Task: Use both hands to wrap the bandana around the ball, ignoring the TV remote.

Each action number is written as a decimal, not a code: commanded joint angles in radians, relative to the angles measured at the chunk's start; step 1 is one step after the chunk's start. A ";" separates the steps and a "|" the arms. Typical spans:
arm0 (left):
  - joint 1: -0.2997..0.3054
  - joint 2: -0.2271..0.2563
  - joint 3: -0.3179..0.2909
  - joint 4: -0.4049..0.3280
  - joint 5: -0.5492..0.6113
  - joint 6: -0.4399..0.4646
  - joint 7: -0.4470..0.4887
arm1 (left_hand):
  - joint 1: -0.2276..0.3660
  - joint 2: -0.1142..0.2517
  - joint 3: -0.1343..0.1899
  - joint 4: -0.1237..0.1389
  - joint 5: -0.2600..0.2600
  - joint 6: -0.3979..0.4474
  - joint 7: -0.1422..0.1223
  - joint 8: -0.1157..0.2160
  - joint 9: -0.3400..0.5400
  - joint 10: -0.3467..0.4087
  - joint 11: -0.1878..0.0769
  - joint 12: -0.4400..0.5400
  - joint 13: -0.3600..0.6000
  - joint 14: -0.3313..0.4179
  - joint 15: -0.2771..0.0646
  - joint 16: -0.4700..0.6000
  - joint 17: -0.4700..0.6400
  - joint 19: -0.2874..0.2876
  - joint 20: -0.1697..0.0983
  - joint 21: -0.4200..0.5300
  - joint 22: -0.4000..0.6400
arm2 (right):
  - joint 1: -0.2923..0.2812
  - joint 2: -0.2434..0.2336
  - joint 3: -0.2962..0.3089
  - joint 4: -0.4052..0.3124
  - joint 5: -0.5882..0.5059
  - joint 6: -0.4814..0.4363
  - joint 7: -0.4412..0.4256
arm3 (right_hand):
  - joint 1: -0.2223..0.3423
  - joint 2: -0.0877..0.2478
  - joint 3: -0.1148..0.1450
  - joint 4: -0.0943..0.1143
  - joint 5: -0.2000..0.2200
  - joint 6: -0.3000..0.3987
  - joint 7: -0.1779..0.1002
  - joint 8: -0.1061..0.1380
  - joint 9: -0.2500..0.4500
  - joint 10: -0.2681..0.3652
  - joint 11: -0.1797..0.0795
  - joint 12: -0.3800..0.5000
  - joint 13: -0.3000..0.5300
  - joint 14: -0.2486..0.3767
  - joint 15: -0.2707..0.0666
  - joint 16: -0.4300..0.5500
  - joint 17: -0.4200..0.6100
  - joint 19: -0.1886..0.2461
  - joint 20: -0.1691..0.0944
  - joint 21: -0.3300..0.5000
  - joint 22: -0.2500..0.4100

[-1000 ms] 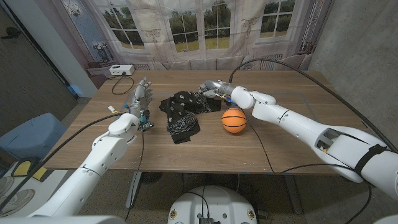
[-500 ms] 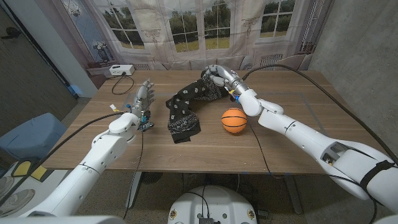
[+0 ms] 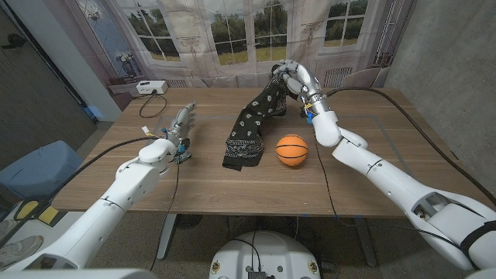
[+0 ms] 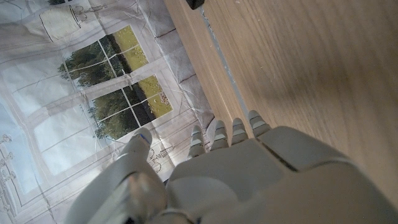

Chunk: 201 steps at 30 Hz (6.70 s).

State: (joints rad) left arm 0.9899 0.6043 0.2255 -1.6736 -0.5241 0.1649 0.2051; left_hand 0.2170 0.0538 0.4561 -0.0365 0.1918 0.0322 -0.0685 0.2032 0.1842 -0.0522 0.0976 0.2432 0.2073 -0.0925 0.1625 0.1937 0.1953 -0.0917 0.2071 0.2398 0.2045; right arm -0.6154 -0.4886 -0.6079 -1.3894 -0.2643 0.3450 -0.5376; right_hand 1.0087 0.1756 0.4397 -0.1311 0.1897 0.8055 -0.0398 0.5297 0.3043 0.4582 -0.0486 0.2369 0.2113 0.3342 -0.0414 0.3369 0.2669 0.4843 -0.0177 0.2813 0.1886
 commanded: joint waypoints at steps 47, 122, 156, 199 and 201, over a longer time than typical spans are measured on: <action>-0.433 -0.111 0.283 0.451 0.348 -0.304 -0.236 | 0.554 -0.067 0.027 -0.132 -0.006 0.769 -0.080 0.217 0.020 0.248 -0.152 0.036 0.001 0.127 -0.045 0.015 -0.008 0.149 0.001 0.028 -0.003 | 0.069 0.077 0.088 -0.062 0.201 0.088 0.141 | 0.002 -0.008 -0.026 0.010 0.025 0.038 0.011 0.061 0.019 0.044 -0.015 -0.003 0.006 0.004 -0.113 0.003 0.017 -0.002 0.001 0.015 0.010; -0.574 -0.322 0.298 0.949 0.302 -0.849 -0.455 | 0.660 -0.154 -0.360 -0.046 0.159 0.642 -0.050 0.182 0.169 0.214 -0.135 0.010 0.040 0.131 -0.056 0.007 0.000 0.208 0.000 -0.011 -0.004 | 0.191 0.257 0.062 0.078 0.195 -0.023 0.017 | 0.004 -0.005 -0.032 0.010 0.032 0.042 0.021 0.076 -0.006 0.079 -0.002 -0.009 0.012 0.027 -0.108 -0.008 0.015 0.011 0.001 0.032 0.010; -0.717 -0.614 0.147 1.261 0.215 -0.826 -0.361 | 0.806 0.119 -0.178 -0.112 -0.009 1.025 0.024 0.137 0.038 0.481 -0.228 0.080 0.059 0.317 -0.189 0.034 -0.006 0.333 -0.061 0.070 0.015 | 0.145 0.198 0.086 0.052 0.237 0.050 0.053 | 0.004 -0.007 -0.027 0.010 0.035 0.044 0.017 0.084 -0.016 0.080 -0.006 -0.014 0.014 0.033 -0.110 -0.019 0.012 0.011 0.002 0.037 0.010; -0.725 -0.245 0.405 0.180 0.898 -0.059 0.271 | 0.714 0.140 -0.023 0.026 -0.002 0.836 -0.057 0.242 0.248 0.352 -0.214 0.089 0.159 0.281 -0.176 0.038 0.068 0.282 -0.076 0.098 0.041 | -0.183 0.063 0.318 -0.166 0.426 0.013 0.001 | 0.015 0.003 -0.021 0.004 0.021 -0.005 -0.009 0.077 -0.034 0.074 0.008 -0.021 0.017 0.064 -0.089 -0.007 0.030 0.003 0.041 0.043 0.010; -0.738 -0.244 0.409 0.165 0.903 -0.036 0.259 | 0.710 0.140 -0.020 0.030 0.000 0.822 -0.056 0.245 0.258 0.348 -0.210 0.089 0.162 0.282 -0.175 0.038 0.069 0.286 -0.076 0.102 0.042 | -0.191 0.059 0.324 -0.177 0.439 -0.006 0.004 | 0.015 0.005 -0.022 0.005 0.019 -0.019 -0.009 0.072 -0.036 0.073 0.005 -0.022 0.018 0.062 -0.089 -0.005 0.034 0.002 0.041 0.043 0.010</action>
State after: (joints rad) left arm 0.3216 0.3318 0.5911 -1.3838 0.2889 -0.0429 0.4932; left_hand 0.9366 0.1845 0.4260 -0.0106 0.1882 0.8646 -0.1229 0.4405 0.4307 0.2990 -0.1108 0.3256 0.3641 0.1843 -0.0072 0.2238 0.2581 0.1822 0.1302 0.3332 0.2443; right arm -0.7506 -0.4084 -0.3218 -1.5367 0.1192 0.3457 -0.5506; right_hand 1.0188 0.1733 0.4167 -0.1247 0.2128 0.8002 -0.0470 0.6073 0.2690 0.5255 -0.0484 0.2167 0.2258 0.3931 -0.0432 0.3258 0.2952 0.4836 0.0150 0.3161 0.1956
